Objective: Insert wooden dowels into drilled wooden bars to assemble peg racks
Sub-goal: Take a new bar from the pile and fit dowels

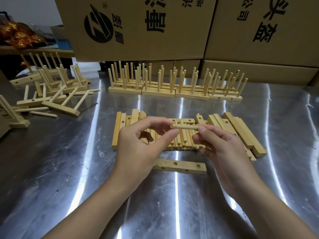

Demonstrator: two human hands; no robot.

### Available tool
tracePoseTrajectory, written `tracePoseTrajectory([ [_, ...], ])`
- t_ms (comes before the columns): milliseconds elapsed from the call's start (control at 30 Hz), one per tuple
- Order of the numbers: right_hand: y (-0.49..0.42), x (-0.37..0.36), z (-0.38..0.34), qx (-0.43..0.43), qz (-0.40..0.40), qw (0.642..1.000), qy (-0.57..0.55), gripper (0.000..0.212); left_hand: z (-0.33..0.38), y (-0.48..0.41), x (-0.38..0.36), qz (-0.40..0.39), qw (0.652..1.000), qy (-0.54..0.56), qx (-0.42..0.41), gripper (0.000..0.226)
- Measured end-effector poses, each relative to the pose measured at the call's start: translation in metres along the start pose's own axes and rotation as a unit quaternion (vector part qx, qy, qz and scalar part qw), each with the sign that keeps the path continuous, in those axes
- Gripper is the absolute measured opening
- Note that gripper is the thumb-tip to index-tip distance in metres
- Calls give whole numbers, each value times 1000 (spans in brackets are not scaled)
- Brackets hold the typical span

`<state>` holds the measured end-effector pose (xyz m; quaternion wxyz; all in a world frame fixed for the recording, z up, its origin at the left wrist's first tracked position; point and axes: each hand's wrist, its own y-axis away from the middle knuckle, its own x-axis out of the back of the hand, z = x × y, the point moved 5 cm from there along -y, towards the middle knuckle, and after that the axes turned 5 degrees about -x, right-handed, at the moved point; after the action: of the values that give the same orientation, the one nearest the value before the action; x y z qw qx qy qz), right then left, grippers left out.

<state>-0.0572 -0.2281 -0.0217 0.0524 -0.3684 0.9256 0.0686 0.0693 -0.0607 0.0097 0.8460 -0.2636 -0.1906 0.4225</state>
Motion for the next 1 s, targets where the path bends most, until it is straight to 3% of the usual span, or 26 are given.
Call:
tracePoseTrajectory([
  [300,1,-14,3,-18,-98,993,65,23,30,9,-11,-10,992,-54,-113,14],
  [433,2,-13,3,-18,-95,994,57,22,25,8,-10,-4,991,-68,-111,13],
  [567,-1,-2,-9,12,-63,998,-30,15,12,1,0,4,989,-112,-97,10],
  [667,0,0,-19,40,-114,988,-93,19,0,-3,4,-37,976,-185,-110,9],
  [733,3,-4,-21,71,-141,986,-44,23,-8,-4,3,-67,972,-201,-97,10],
  [833,6,-6,-25,149,-112,979,82,23,-15,-3,-1,-154,959,-225,-71,15],
  [1000,8,-3,-25,219,-91,953,190,19,-12,-4,5,-286,880,-368,-90,24],
])
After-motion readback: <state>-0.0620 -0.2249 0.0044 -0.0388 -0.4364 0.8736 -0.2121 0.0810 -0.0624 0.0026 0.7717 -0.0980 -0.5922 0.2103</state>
